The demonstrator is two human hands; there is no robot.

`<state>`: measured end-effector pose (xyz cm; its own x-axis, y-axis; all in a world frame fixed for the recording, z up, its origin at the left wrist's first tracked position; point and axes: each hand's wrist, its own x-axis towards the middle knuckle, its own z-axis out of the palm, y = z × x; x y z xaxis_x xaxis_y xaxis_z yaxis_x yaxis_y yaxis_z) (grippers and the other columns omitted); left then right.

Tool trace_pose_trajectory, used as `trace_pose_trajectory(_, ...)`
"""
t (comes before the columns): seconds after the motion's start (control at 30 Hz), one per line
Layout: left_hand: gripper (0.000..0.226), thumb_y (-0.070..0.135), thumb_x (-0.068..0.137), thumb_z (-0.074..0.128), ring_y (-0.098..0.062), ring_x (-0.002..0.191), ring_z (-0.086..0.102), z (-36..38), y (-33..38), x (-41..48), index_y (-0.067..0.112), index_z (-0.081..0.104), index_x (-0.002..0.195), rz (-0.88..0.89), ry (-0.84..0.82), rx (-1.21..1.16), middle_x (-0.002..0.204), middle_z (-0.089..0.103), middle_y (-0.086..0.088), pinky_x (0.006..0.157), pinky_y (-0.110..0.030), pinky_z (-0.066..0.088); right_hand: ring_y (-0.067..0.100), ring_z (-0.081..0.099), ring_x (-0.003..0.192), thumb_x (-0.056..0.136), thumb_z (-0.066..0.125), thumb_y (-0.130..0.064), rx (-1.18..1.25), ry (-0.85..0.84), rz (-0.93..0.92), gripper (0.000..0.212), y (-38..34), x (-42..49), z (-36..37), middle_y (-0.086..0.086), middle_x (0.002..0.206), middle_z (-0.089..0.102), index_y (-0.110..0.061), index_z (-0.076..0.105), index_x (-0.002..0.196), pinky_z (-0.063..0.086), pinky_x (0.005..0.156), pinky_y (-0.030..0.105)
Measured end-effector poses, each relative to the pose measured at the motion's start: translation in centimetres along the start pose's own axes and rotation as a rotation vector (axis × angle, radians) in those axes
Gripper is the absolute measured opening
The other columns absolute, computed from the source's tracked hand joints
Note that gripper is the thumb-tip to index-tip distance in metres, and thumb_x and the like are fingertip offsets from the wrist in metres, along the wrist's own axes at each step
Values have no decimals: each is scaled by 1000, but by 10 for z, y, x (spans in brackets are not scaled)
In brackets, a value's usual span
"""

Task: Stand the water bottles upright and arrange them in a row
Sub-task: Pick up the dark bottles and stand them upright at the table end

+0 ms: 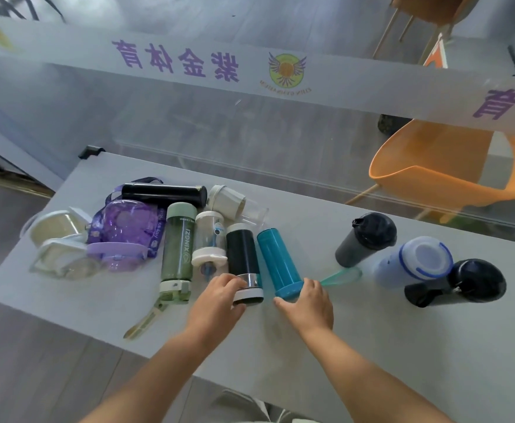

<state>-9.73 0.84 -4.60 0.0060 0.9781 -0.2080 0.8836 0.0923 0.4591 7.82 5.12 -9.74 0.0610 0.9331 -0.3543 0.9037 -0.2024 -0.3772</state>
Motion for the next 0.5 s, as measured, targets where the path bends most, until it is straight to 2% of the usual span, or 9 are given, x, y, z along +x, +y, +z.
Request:
trace_pose_trajectory(0.17, 47, 24, 86, 61, -11, 121, 43, 2, 27, 10, 24, 44, 130, 36, -40, -25, 135, 45, 7, 98, -20, 39, 14, 51, 94, 66, 68, -56, 108, 93, -32, 73, 13, -16, -18, 1, 111, 46, -17, 39, 121, 52, 80, 27)
trace_pose_trajectory(0.3, 59, 25, 87, 61, -12, 128, 38, 12, 58, 22, 28, 30, 138, 82, -113, -51, 144, 36, 8, 105, -27, 37, 19, 47, 107, 66, 73, -44, 186, 204, -77, 80, 29, -31, -46, 3, 118, 45, -14, 35, 130, 46, 87, 27)
trace_pose_trajectory(0.37, 65, 25, 87, 60, -12, 131, 34, 17, 74, 28, 29, 24, 141, 135, -155, -42, 147, 32, 9, 107, -29, 35, 24, 47, 110, 63, 77, -38, 192, 299, -110, 81, 37, -38, -59, 7, 117, 48, -10, 38, 127, 45, 90, 30)
trace_pose_trajectory(0.5, 67, 20, 89, 57, -12, 134, 31, 30, 104, 38, 31, 19, 143, 240, -254, -8, 149, 31, 11, 107, -30, 33, 29, 53, 96, 54, 81, -35, 154, 458, -121, 78, 59, -47, -74, 10, 102, 55, -8, 42, 116, 52, 77, 35)
